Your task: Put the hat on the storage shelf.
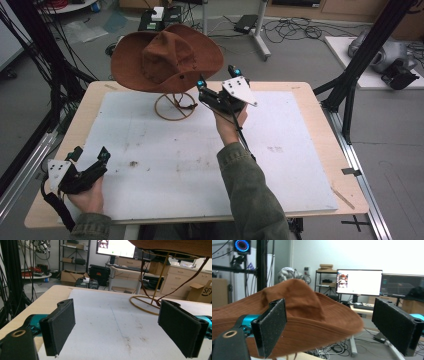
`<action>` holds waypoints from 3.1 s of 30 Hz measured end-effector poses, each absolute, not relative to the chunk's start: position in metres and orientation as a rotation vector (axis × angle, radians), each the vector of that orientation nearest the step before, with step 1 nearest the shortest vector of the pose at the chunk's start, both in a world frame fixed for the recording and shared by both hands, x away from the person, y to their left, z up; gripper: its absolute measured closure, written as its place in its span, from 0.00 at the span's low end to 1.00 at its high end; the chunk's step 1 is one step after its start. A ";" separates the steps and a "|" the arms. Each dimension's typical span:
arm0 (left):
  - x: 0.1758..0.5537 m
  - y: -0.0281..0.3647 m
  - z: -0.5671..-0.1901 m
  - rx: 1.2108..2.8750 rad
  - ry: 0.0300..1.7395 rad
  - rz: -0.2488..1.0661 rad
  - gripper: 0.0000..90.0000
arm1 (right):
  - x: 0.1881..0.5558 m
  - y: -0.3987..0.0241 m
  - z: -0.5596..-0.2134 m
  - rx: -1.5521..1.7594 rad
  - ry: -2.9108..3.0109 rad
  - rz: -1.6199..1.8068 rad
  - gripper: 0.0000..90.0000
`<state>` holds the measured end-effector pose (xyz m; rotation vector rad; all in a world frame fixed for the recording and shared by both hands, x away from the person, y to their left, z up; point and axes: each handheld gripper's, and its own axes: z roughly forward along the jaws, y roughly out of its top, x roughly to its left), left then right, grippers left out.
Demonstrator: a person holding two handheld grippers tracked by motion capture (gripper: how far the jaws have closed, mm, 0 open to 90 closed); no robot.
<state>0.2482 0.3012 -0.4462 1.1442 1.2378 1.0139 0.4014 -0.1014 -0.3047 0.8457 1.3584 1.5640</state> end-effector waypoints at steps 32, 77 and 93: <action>0.247 0.298 -0.447 1.155 1.234 1.010 0.16 | 0.332 -0.213 -0.377 1.012 1.261 1.438 0.13; 0.247 0.293 -0.447 1.183 1.224 0.997 0.16 | 0.292 -0.311 -0.436 1.239 1.257 1.306 0.14; 0.253 0.285 -0.448 1.216 1.196 0.966 0.16 | 0.296 -0.308 -0.439 1.228 1.304 1.310 0.14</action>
